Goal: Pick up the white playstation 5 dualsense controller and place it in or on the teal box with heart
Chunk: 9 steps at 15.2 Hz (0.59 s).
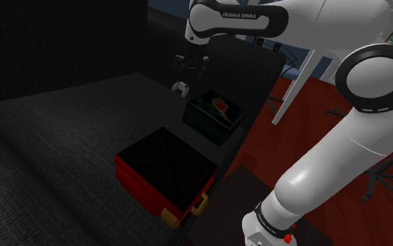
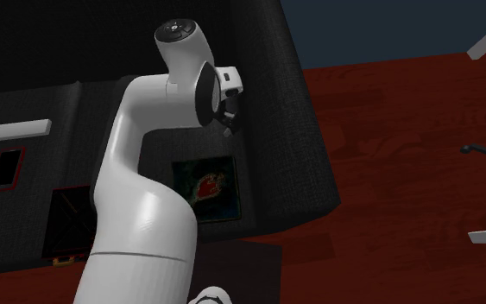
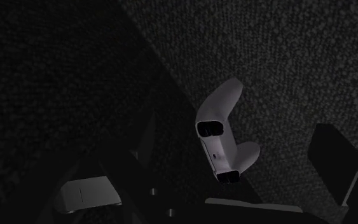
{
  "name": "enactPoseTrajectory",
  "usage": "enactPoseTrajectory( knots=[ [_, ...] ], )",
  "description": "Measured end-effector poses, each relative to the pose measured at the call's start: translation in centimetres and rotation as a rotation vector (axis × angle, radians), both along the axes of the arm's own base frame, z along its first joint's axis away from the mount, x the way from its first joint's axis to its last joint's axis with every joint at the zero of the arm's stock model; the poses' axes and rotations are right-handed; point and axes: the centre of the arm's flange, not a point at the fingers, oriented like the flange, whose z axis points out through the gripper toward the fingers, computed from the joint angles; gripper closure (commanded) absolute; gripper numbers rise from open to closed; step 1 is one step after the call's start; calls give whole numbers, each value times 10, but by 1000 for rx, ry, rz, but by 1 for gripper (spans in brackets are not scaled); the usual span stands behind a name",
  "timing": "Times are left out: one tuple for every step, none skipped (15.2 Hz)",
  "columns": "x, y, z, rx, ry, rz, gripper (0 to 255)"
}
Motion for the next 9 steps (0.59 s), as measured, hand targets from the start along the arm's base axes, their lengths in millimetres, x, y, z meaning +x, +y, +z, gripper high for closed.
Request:
enactPoseTrajectory(
  knots=[
    [10,0,0,-4,9,-27,0],
    [14,1,-2,-9,24,-40,0],
    [17,2,-4,-11,25,-46,0],
    [19,3,-6,-11,24,-47,0],
    [21,4,-9,-10,16,-45,0],
    [21,4,-11,-7,-4,-42,0],
    [19,4,-15,-6,-16,-40,0],
    [21,4,-18,-2,-19,-40,0],
    [23,6,-23,-3,-25,-38,0]
  ],
)
